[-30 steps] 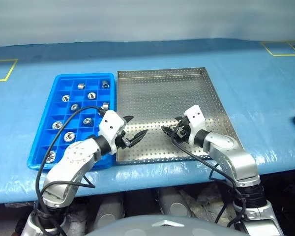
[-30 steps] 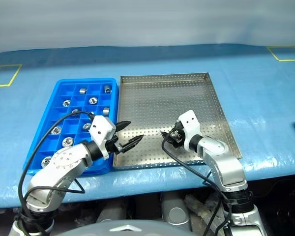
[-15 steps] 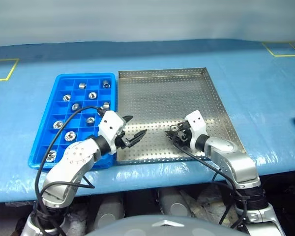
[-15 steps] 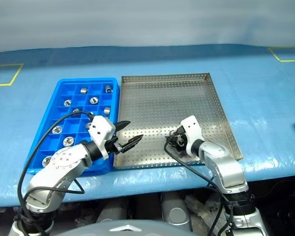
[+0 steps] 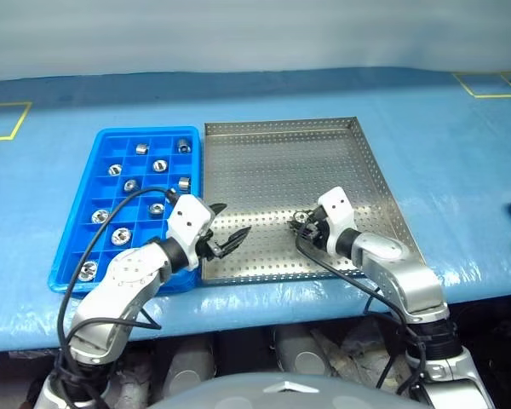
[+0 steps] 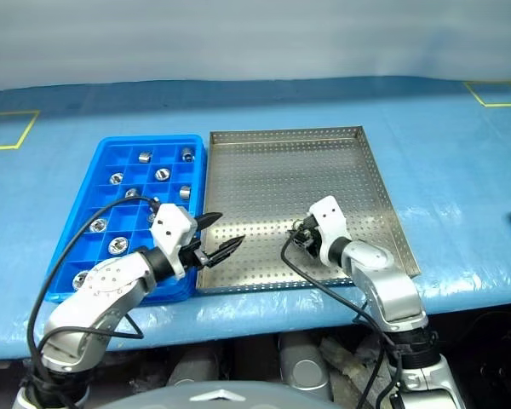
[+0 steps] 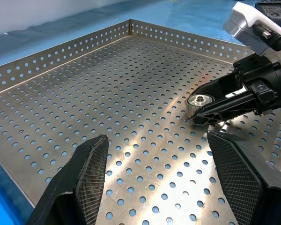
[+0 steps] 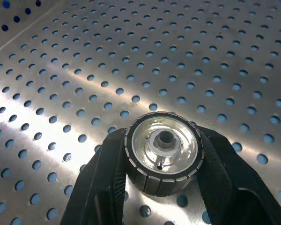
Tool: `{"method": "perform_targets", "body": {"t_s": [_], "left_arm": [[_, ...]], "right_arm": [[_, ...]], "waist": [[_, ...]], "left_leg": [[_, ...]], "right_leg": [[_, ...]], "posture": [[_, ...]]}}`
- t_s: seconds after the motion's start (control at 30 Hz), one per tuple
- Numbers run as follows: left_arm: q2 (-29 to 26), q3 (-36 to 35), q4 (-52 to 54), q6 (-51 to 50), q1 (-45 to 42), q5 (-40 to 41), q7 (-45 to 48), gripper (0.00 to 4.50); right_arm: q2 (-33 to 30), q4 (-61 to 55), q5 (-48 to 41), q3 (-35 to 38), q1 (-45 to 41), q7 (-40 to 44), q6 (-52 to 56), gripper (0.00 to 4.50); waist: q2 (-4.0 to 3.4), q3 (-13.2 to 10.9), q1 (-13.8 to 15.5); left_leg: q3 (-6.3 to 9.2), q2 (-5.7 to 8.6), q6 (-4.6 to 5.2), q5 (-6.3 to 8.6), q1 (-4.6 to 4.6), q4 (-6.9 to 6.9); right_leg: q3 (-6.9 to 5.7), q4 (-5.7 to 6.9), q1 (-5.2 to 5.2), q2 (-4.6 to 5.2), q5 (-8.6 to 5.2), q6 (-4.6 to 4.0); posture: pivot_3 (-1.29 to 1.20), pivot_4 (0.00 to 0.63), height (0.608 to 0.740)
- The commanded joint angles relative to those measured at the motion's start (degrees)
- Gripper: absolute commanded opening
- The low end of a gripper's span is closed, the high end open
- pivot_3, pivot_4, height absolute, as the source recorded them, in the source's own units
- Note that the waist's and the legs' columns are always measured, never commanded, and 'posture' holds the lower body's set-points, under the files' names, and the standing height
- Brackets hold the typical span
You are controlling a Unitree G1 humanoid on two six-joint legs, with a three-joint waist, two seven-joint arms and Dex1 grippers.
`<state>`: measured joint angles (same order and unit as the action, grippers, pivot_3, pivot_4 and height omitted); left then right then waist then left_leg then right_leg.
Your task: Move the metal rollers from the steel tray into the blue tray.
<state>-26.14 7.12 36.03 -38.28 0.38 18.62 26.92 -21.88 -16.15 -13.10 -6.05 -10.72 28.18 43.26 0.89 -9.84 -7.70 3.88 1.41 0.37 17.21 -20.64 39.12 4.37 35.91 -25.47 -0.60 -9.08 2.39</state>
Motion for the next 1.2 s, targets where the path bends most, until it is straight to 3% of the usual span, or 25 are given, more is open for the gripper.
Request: {"method": "perform_targets", "body": {"t_s": [0.03, 0.23, 0.4, 0.67, 1.0, 1.03, 1.13, 1.2], "left_arm": [[-2.8, -6.5, 5.8, -1.1, 3.3, -0.3, -1.6, 3.66], [-6.2, -19.0, 11.9, -4.2, 11.4, 0.1, -3.4, 3.66], [-5.0, -23.5, 15.7, -6.0, 17.6, 0.5, -5.0, 3.66], [-1.8, -21.3, 19.1, -6.3, 21.4, 0.4, -7.7, 3.66], [-1.6, -19.1, 18.9, -6.8, 20.1, 0.6, -8.8, 3.66], [-1.7, -19.0, 18.7, -6.8, 19.8, 0.5, -8.7, 3.66], [-2.0, -18.5, 17.9, -7.0, 18.5, 0.5, -8.5, 3.66], [-2.1, -17.8, 17.4, -7.0, 17.5, 0.5, -8.2, 3.66]], "right_arm": [[1.5, -2.6, -0.9, -2.3, -5.2, 1.9, -3.0, 1.74], [6.8, 2.5, -1.5, -9.5, -14.2, 7.2, -6.3, 1.74], [12.3, 9.8, 0.3, -16.7, -19.7, 10.4, -9.7, 1.74], [16.8, 19.0, 1.9, -20.1, -22.6, 13.3, -13.4, 1.74], [17.3, 24.5, 3.5, -19.0, -24.3, 13.8, -14.3, 1.74], [17.3, 24.3, 3.4, -18.8, -24.2, 14.0, -14.4, 2.48], [17.9, 22.3, 2.9, -17.1, -23.4, 12.4, -15.2, 3.4], [18.1, 20.5, 2.3, -15.8, -23.0, 11.7, -14.8, 3.4]], "waist": [[0.02, 0.0, 0.0], [0.09, 0.0, 0.8], [0.09, 0.0, 3.2], [0.08, 0.0, 6.9], [0.06, 0.0, 7.1], [0.06, 0.0, 7.1], [0.06, 0.0, 7.0], [0.06, 0.0, 7.0]], "left_leg": [[0.0, -0.02, 0.0, 0.0, 0.01, 0.0], [0.12, -0.04, 0.0, 0.0, -0.01, -0.04], [0.44, 0.01, 0.02, 0.02, -0.04, -0.06], [0.68, 0.06, -0.03, 0.01, -0.1, -0.06], [0.72, 0.03, -0.15, -0.06, -0.05, -0.07], [0.72, 0.03, -0.15, -0.06, -0.05, -0.07], [0.72, 0.05, -0.15, -0.06, -0.06, -0.07], [0.72, 0.05, -0.15, -0.06, -0.06, -0.07]], "right_leg": [[0.0, 0.02, -0.01, -0.01, 0.0, 0.0], [-0.13, -0.01, -0.02, 0.01, -0.01, -0.02], [-0.23, -0.08, 0.0, 0.13, -0.02, -0.06], [-0.47, -0.06, 0.02, 0.23, -0.17, -0.33], [-0.53, 0.01, 0.03, 0.15, -0.19, -0.36], [-0.53, 0.01, 0.04, 0.16, -0.19, -0.37], [-0.55, 0.0, 0.06, 0.18, -0.19, -0.36], [-0.54, 0.0, 0.05, 0.18, -0.18, -0.36]], "posture": [[-0.08, 0.15, 0.74], [-0.01, 0.15, 0.74], [0.06, 0.15, 0.74], [0.13, 0.15, 0.74], [0.12, 0.15, 0.74], [0.11, 0.15, 0.74], [0.09, 0.15, 0.74], [0.08, 0.15, 0.74]]}}
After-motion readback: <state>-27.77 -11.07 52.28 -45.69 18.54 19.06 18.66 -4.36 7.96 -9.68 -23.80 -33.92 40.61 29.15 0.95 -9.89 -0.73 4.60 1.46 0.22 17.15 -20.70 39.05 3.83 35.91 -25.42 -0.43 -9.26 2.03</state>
